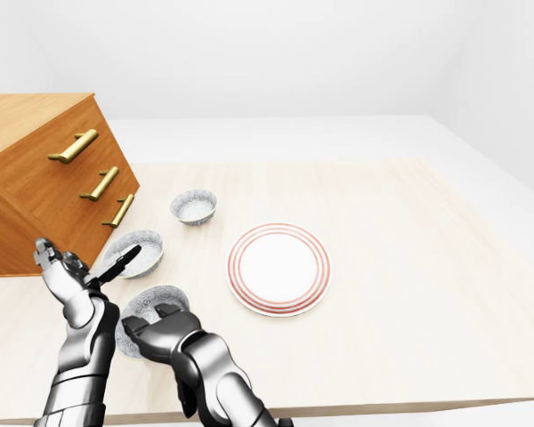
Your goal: Put the bowl at the front on the plate.
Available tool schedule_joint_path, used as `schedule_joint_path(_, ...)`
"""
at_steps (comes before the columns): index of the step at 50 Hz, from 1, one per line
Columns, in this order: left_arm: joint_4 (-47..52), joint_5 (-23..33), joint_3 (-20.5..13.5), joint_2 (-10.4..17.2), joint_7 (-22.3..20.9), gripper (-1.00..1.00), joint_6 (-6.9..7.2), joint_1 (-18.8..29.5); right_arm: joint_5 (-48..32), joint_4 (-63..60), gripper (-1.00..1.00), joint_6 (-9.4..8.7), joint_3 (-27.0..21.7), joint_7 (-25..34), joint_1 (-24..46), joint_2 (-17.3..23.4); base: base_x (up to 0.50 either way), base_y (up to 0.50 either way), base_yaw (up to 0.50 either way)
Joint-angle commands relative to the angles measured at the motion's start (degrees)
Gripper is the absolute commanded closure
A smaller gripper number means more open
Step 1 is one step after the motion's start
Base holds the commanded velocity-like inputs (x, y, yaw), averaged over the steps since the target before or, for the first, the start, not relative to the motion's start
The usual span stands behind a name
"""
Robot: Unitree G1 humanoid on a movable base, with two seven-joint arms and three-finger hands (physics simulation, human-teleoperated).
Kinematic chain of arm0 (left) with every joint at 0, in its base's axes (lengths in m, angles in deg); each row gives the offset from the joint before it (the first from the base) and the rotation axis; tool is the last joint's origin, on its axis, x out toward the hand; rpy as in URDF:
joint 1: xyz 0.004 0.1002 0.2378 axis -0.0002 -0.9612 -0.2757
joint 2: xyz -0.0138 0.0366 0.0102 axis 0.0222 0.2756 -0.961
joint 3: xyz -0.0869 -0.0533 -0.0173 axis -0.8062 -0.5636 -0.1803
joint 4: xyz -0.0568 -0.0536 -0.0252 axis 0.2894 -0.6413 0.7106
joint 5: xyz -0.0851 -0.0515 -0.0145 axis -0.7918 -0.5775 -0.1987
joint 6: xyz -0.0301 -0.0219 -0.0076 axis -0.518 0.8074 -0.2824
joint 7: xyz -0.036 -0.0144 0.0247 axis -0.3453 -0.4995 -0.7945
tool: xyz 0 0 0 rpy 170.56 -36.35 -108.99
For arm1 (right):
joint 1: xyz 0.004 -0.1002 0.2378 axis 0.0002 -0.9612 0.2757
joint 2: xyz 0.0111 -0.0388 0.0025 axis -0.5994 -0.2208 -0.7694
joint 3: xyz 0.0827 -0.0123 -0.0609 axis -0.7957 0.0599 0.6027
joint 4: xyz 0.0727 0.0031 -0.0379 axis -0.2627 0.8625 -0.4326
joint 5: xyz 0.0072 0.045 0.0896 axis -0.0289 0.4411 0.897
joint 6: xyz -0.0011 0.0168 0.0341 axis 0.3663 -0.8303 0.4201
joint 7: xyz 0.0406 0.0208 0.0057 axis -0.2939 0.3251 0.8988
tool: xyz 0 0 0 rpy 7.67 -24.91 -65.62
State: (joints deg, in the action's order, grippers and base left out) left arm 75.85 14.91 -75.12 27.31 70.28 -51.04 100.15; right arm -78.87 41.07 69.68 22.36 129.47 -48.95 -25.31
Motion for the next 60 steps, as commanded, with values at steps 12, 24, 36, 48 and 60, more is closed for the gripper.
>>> schedule_joint_path(12,0.27,-0.04,-0.03,0.00,0.00,-1.00,0.00,-0.06,-0.81,1.12,-1.00,-1.31,-0.35,0.00,-0.16,0.36,0.00,0.00,0.00)
schedule_joint_path(24,0.05,0.04,-0.06,-0.06,0.00,-1.00,0.00,-0.04,-2.57,3.15,-1.00,-1.31,-0.92,0.00,0.94,-0.54,0.00,0.00,0.00)
schedule_joint_path(36,-0.02,0.03,-0.03,-0.04,0.00,-1.00,0.00,-0.03,-2.35,7.66,-1.00,0.42,-1.97,0.00,1.70,-1.34,0.00,0.00,0.00)
schedule_joint_path(48,-0.02,0.02,-0.03,-0.04,0.00,-1.00,0.00,-0.03,-1.89,11.05,-1.00,1.06,-2.68,0.00,1.79,-1.59,0.00,0.00,0.00)
schedule_joint_path(60,-0.04,0.01,-0.04,-0.05,0.00,-1.00,0.00,-0.02,-0.70,13.67,-0.74,2.38,-3.39,0.00,2.31,-2.23,0.00,0.00,0.00)
